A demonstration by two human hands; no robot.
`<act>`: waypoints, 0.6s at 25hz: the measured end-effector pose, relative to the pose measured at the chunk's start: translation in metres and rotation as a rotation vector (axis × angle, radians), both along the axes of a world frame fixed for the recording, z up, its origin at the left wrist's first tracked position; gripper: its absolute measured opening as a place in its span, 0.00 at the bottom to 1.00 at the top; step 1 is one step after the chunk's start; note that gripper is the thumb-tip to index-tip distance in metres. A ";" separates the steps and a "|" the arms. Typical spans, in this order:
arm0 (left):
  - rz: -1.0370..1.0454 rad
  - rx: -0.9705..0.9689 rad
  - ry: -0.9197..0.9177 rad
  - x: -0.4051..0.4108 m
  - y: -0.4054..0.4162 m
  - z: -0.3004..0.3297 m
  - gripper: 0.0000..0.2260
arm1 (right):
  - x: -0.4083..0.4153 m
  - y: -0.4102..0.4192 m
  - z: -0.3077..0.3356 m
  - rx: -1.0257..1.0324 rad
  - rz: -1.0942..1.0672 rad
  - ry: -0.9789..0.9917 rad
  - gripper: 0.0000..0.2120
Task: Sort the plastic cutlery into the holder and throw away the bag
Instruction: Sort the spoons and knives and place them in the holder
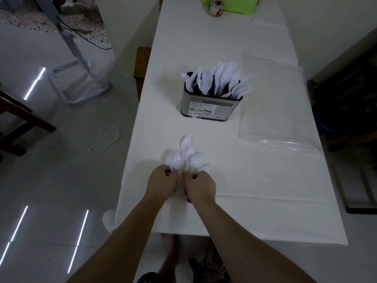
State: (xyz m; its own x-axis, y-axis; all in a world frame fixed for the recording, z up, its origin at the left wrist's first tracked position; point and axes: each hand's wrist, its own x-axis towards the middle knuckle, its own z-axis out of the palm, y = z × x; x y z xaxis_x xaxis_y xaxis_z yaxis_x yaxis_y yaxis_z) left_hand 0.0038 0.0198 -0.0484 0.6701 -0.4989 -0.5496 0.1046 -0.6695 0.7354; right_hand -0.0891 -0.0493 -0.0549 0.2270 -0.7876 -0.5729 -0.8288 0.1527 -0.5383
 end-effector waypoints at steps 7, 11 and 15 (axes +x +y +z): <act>0.052 -0.003 0.044 0.002 -0.001 0.003 0.13 | 0.004 -0.005 0.004 0.068 0.032 0.042 0.10; 0.080 0.004 0.087 0.004 -0.003 0.002 0.13 | 0.004 -0.006 0.010 0.114 -0.041 -0.050 0.09; 0.078 -0.039 0.072 0.007 -0.010 0.005 0.14 | 0.001 -0.003 0.011 0.071 -0.055 -0.197 0.11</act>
